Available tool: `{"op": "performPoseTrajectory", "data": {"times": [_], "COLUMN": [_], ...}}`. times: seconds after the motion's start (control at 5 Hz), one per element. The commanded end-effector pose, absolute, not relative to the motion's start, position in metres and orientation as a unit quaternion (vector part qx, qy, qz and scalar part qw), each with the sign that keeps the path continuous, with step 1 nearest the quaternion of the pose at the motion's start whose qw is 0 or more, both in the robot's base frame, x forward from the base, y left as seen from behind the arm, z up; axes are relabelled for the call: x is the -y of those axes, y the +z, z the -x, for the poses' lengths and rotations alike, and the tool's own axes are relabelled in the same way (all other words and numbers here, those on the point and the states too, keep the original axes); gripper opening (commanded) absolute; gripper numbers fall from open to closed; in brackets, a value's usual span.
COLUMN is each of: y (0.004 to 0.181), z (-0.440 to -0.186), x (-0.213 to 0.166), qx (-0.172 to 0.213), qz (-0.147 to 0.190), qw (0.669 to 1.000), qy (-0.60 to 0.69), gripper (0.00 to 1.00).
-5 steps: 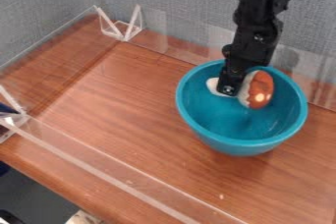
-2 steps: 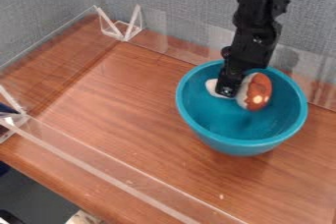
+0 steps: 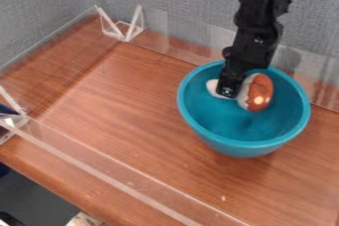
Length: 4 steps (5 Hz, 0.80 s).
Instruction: Put the mushroom in the blue bowl
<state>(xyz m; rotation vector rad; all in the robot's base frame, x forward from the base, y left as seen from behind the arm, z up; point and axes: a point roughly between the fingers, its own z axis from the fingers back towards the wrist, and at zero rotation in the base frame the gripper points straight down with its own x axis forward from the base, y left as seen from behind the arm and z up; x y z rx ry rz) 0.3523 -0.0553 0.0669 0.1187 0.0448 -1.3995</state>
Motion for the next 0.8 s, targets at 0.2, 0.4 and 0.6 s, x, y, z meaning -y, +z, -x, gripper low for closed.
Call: {"op": "performPoseTrajectory", "data": {"times": [0.2, 0.4, 0.6], "y": [0.0847, 0.0835, 0.0823], "z": [-0.3622, -0.3621, -0.3621], "x": [0.0522, 0.0524, 0.0526], "qx": [0.003, 0.001, -0.001], "qz": [-0.070, -0.070, -0.070], "qw": [0.766, 0.765, 0.764], "qy": [-0.639, -0.640, -0.641], "gripper": [0.00, 0.00, 0.00]}}
